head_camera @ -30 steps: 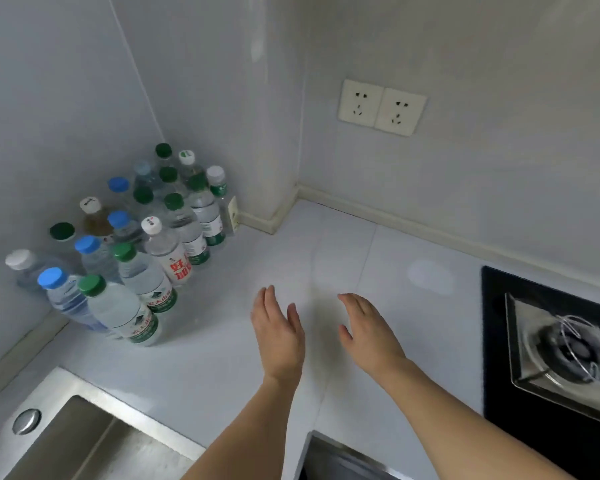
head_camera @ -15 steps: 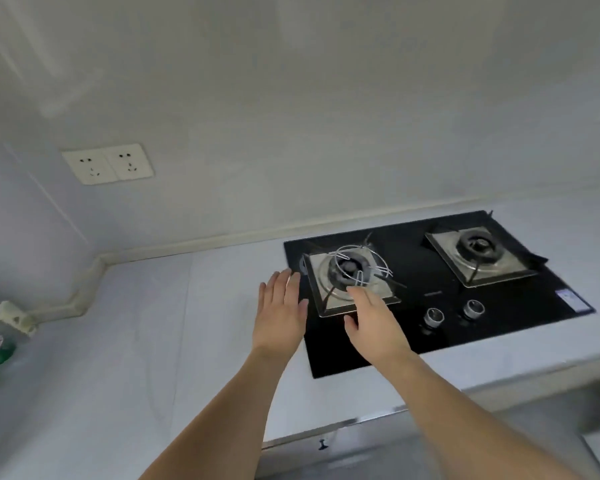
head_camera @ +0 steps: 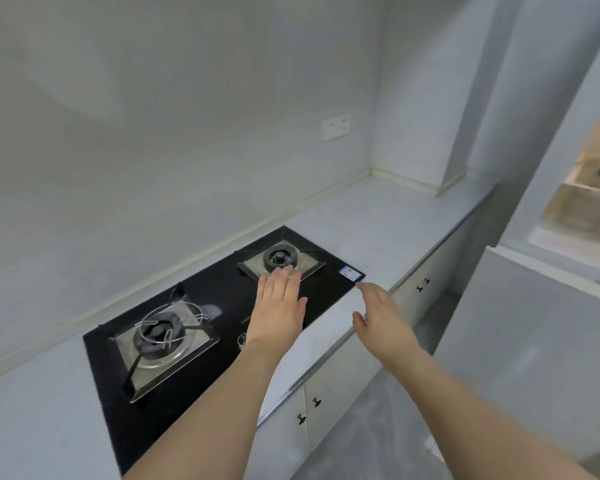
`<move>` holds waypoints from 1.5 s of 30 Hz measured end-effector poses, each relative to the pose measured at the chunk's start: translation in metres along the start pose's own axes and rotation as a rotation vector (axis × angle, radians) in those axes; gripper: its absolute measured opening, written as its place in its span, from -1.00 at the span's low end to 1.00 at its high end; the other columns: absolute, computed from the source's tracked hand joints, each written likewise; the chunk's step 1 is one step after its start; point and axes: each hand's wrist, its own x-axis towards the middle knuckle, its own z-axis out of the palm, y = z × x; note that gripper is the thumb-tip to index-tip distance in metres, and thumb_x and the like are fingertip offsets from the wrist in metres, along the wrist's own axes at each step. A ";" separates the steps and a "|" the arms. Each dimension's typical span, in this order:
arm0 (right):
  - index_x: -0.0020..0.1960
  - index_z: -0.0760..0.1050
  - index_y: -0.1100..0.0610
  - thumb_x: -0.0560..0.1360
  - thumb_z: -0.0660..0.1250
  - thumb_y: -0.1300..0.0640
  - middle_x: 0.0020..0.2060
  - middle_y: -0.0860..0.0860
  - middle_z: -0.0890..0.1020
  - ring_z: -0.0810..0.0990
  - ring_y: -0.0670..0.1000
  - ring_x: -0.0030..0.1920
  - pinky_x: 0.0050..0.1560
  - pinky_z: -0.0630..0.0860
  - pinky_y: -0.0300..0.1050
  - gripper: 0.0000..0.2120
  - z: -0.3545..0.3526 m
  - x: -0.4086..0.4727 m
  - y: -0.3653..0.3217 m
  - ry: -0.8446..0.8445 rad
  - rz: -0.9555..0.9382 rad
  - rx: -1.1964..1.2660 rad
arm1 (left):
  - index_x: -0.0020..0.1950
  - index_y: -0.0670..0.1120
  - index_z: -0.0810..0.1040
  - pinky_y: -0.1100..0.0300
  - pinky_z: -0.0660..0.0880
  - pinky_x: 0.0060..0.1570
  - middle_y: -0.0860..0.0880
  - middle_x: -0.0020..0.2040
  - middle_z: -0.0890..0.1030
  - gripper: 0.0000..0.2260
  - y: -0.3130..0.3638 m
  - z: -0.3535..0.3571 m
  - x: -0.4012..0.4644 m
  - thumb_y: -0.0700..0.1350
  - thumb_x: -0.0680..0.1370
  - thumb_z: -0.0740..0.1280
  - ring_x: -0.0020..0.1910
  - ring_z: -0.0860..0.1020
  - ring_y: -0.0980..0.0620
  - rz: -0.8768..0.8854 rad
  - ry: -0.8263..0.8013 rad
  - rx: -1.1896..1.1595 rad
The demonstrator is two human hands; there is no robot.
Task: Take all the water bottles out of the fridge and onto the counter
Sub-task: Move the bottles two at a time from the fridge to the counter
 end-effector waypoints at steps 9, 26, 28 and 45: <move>0.42 0.28 0.22 0.52 0.23 0.21 0.32 0.13 0.43 0.36 0.11 0.33 0.36 0.24 -0.12 -0.52 -0.085 0.010 0.132 0.154 0.246 -0.059 | 0.41 -0.21 0.36 -0.20 0.32 0.36 -0.17 0.38 0.41 -0.58 0.132 0.066 0.111 -0.10 0.58 0.29 0.38 0.38 -0.17 0.386 0.009 -0.076; 0.48 0.22 0.10 0.58 0.19 0.14 0.44 -0.01 0.31 0.26 0.00 0.44 0.41 0.19 -0.15 -0.52 -0.230 0.135 0.350 0.411 0.587 -0.086 | 0.38 -0.23 0.41 -0.21 0.37 0.33 -0.19 0.36 0.44 -0.59 0.352 0.193 0.373 -0.17 0.56 0.36 0.35 0.39 -0.20 0.663 0.036 -0.435; 0.47 0.23 0.11 0.58 0.20 0.14 0.43 -0.01 0.32 0.27 0.00 0.43 0.42 0.20 -0.15 -0.53 -0.246 0.139 0.376 0.437 0.622 -0.082 | 0.39 -0.23 0.40 -0.21 0.38 0.32 -0.19 0.38 0.43 -0.59 0.386 0.201 0.393 -0.17 0.56 0.35 0.37 0.38 -0.20 0.692 -0.005 -0.462; 0.40 0.33 0.06 0.54 0.29 0.11 0.34 -0.01 0.44 0.42 0.02 0.31 0.34 0.37 -0.05 -0.57 -0.365 0.199 0.606 0.696 0.847 0.046 | 0.40 -0.15 0.37 0.24 0.30 0.17 -0.08 0.33 0.42 -0.65 0.647 0.276 0.526 -0.08 0.62 0.21 0.27 0.41 -0.04 0.563 -0.376 -0.690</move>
